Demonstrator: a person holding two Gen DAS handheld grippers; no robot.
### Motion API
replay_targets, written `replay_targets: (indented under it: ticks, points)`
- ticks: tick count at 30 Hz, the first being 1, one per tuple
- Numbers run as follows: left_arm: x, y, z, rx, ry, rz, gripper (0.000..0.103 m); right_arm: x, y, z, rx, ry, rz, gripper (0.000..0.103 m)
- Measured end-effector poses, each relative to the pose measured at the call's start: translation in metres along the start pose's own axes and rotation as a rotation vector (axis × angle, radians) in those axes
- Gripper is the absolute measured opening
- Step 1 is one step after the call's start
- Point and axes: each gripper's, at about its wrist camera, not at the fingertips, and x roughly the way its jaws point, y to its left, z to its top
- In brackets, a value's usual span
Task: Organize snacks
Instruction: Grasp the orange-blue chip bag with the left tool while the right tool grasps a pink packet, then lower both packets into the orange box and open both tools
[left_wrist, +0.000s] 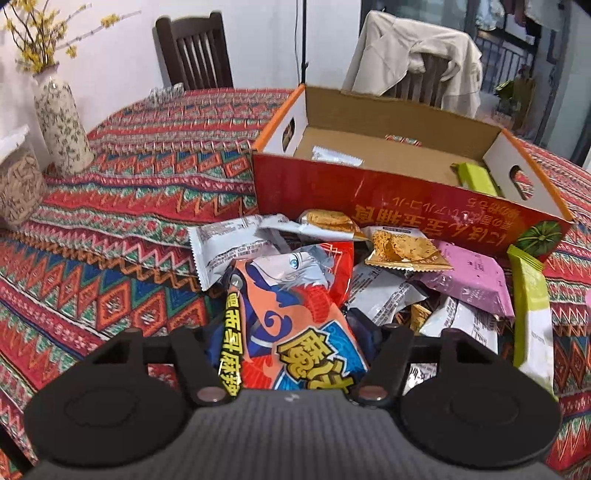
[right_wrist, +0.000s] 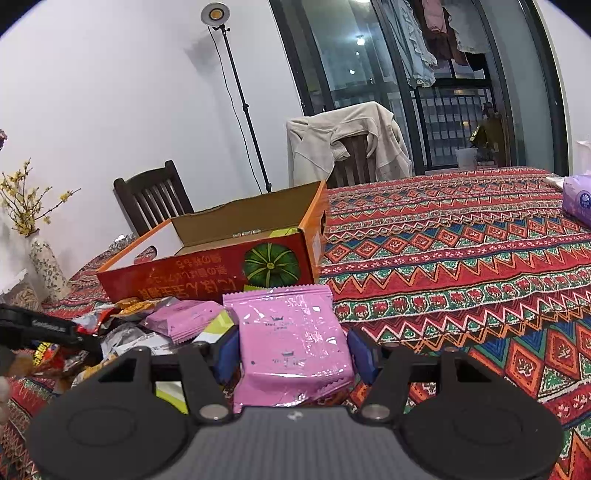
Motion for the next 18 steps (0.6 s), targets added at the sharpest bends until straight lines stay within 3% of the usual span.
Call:
replay_targets:
  ticks: [5,12,18]
  points:
    - [-0.026,0.009,0.0,0.01,-0.077,-0.016,0.065,-0.005,-0.001,0.0,0.002,-0.03,0.01,0.061]
    - [-0.064,0.015,-0.003,0.046,-0.182,-0.03,0.065,-0.013,0.019,-0.003,-0.095,-0.078,0.032,0.061]
    - [-0.088,0.02,0.001,0.053,-0.271,-0.073,0.065,-0.02,0.034,0.001,-0.103,-0.075,0.039,0.061]
